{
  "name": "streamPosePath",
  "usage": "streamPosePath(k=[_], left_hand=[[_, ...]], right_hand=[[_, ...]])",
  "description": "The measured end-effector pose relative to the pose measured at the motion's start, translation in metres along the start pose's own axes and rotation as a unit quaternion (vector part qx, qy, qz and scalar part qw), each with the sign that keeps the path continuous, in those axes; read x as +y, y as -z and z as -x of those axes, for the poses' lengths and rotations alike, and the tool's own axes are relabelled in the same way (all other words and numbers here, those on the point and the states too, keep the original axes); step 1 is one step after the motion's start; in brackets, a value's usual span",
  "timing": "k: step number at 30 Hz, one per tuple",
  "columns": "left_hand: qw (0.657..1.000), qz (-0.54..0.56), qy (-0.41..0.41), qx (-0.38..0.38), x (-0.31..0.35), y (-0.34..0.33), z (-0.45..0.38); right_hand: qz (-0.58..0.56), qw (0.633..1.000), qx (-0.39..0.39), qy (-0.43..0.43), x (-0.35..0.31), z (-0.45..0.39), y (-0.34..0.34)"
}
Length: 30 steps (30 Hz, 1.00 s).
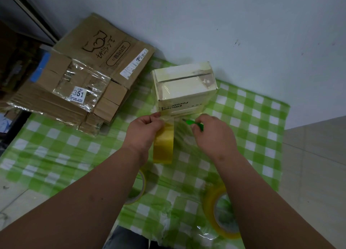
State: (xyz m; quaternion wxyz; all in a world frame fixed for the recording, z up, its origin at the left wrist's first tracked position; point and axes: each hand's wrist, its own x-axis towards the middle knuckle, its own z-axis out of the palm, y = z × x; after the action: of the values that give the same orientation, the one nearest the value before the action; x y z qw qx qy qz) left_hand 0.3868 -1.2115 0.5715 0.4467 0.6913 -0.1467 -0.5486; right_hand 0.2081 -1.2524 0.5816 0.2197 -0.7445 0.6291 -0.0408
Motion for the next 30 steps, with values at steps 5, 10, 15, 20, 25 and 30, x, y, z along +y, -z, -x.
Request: streamPosePath(k=[5,10,15,20,25,30], left_hand=[[1.0,-0.012,-0.004,-0.008,-0.001,0.001,0.001],[1.0,-0.016,-0.001,-0.014,-0.002,0.003,0.001],[0.999,-0.018,-0.008,-0.027,-0.003,0.004,0.003],[0.998,-0.041,-0.033,-0.026,-0.003,0.008,0.007],[0.994,-0.069,-0.079,-0.019,-0.008,0.01,0.012],[0.946,-0.221,-0.234,-0.023,-0.006,0.011,0.017]], right_hand=[[0.07,0.989,-0.122,-0.045,0.011,0.015,-0.034],[-0.025,0.993,-0.069,-0.09,0.002,0.016,-0.034],[-0.382,0.911,-0.069,-0.14,-0.04,0.008,-0.016],[-0.423,0.892,-0.054,-0.149,-0.052,0.007,-0.016],[-0.516,0.82,-0.101,-0.226,-0.056,0.004,-0.016],[-0.535,0.803,-0.107,-0.24,-0.056,0.005,-0.016]])
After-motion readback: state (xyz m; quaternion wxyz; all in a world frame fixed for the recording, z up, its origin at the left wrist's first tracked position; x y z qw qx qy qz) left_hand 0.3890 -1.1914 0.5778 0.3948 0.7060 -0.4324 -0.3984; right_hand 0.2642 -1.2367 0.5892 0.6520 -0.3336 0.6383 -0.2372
